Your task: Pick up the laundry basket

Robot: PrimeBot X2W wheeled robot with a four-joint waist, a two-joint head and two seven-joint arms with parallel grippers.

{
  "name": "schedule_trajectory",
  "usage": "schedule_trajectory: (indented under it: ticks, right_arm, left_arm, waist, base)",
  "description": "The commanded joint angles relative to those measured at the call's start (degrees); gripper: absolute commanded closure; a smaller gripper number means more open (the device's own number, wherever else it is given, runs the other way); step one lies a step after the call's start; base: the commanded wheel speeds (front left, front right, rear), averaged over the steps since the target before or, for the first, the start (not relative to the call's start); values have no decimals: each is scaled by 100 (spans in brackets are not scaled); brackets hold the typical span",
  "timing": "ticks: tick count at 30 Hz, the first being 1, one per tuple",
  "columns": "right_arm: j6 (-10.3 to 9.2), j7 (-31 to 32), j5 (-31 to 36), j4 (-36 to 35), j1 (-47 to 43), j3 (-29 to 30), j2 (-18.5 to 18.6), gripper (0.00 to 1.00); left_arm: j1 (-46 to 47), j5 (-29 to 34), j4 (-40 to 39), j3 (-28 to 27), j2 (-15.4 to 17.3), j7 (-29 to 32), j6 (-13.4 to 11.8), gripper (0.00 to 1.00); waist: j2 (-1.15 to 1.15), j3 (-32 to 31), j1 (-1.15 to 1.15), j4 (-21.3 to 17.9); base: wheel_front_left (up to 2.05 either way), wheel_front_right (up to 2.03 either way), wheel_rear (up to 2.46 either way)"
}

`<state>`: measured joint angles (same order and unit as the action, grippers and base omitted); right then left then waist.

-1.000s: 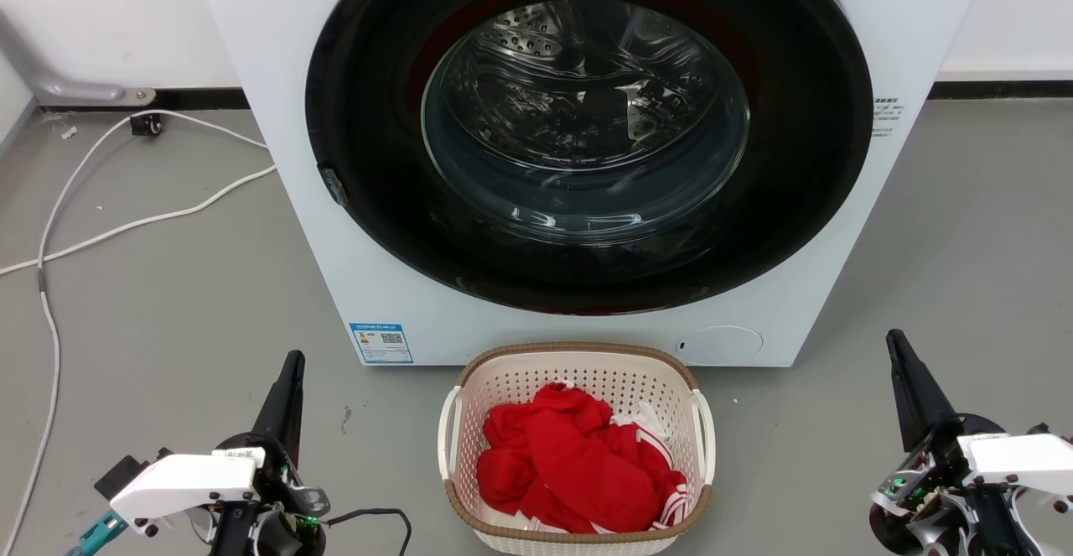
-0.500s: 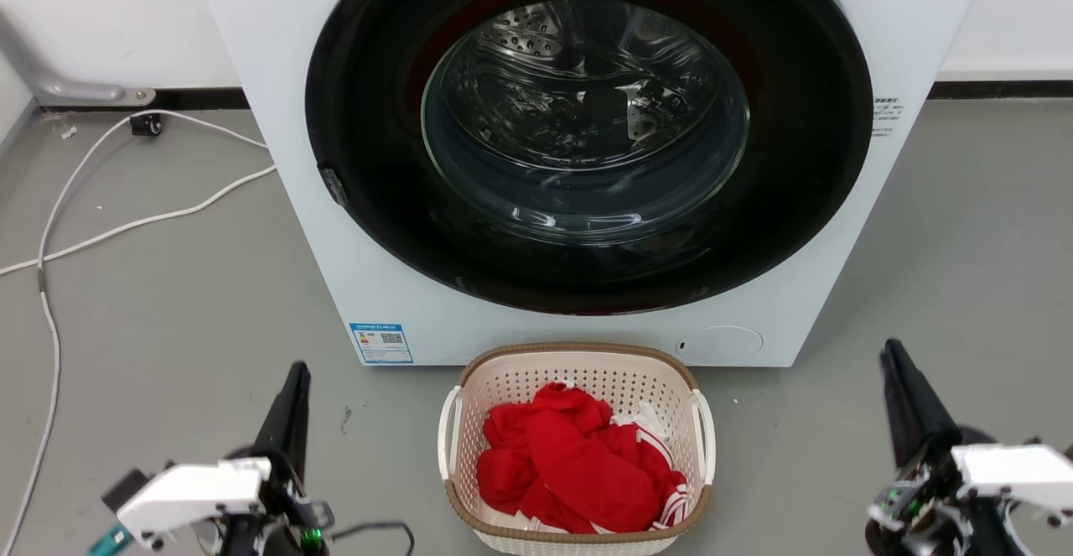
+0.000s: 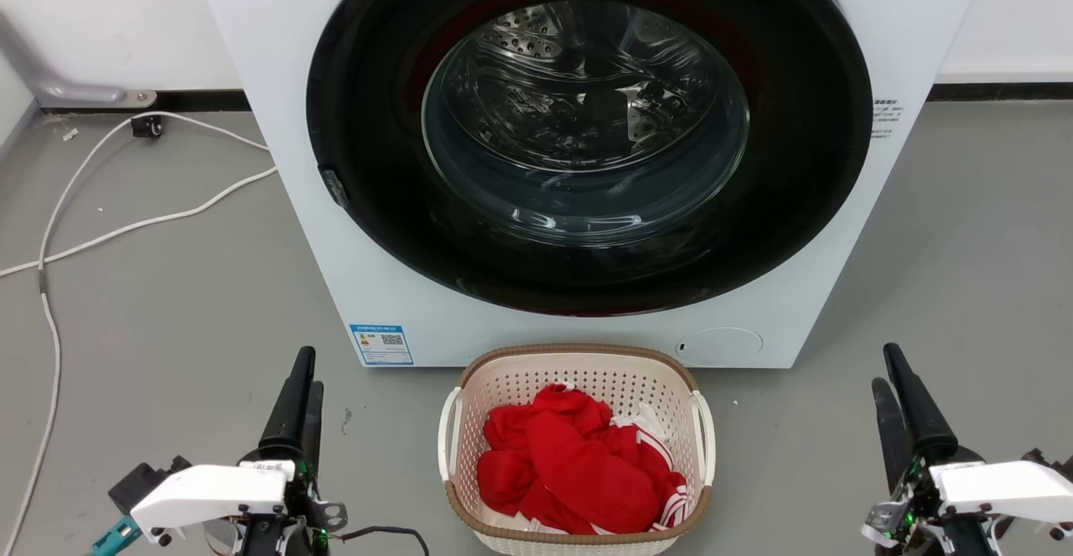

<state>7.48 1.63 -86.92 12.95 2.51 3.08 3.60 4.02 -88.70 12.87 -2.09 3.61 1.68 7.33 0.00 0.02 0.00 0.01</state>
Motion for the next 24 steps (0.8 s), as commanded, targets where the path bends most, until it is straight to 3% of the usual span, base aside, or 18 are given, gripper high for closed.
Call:
schedule_trajectory:
  ticks: [1,24]
  right_arm:
    - [1,-64,245,-154,53,-3,17,0]
    - [1,-362,3364,-701,-137,-66,-10,0]
  left_arm:
    - [74,193,-168,14,36,-64,6,0]
    - [0,3218,-509,231,-2,-560,-20,0]
  waist:
    - [0,-3,0,0]
    - [0,-29,0,-18]
  base:
    - [0,0,0]
    - [0,0,0]
